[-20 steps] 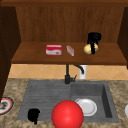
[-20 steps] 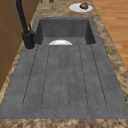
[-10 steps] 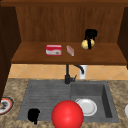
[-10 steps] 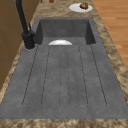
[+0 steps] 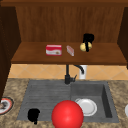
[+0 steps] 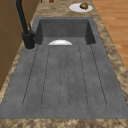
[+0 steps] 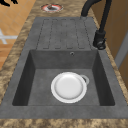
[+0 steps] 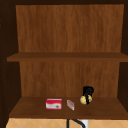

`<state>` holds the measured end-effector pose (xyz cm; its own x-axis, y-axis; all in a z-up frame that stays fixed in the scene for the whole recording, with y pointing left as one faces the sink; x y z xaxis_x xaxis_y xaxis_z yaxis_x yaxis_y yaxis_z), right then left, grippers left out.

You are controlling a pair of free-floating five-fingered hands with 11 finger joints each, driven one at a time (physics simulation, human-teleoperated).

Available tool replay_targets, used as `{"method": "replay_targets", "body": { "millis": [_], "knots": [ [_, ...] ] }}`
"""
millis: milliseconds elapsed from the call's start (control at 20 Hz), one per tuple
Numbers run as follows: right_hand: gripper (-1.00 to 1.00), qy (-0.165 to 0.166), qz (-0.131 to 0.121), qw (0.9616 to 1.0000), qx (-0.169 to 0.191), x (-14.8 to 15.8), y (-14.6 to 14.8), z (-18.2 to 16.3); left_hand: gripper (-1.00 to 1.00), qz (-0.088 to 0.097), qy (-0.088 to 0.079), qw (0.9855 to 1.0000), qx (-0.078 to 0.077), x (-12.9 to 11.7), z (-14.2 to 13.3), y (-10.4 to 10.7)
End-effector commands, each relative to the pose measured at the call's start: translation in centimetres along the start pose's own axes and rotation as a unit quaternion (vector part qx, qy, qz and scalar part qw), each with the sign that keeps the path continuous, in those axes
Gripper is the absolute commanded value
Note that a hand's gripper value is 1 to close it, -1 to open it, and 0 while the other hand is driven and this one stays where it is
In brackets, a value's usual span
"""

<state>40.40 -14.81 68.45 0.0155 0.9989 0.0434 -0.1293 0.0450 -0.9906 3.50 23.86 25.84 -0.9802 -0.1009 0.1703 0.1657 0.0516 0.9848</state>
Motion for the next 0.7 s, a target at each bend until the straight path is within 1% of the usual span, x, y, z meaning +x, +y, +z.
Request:
{"method": "replay_targets", "body": {
  "millis": [0,200,500,550,650],
  "knots": [
    [1.0,0.001,0.0,1.0,-0.006,-0.1,2.7,-3.5,0.0,0.0,0.0,1.0,0.0,0.0,0.0,0.0],
    [1.0,-0.001,0.0,0.9999,-0.016,-0.4,5.1,-7.1,0.0,0.0,0.0,1.0,0.0,0.0,0.0,0.0],
    [1.0,-0.001,0.001,0.9998,-0.022,-0.7,8.7,-12.4,0.0,0.0,0.0,1.0,0.0,0.0,0.0,0.0],
    [1.0,-0.002,0.0,0.9998,-0.017,-0.8,9.2,-13.3,0.0,0.0,0.0,1.0,0.0,0.0,0.0,0.0],
    [1.0,-0.016,-0.017,0.9992,0.033,-1.4,8.6,-14.7,0.0,0.0,0.0,1.0,0.0,0.0,0.0,0.0]
  ]
}}
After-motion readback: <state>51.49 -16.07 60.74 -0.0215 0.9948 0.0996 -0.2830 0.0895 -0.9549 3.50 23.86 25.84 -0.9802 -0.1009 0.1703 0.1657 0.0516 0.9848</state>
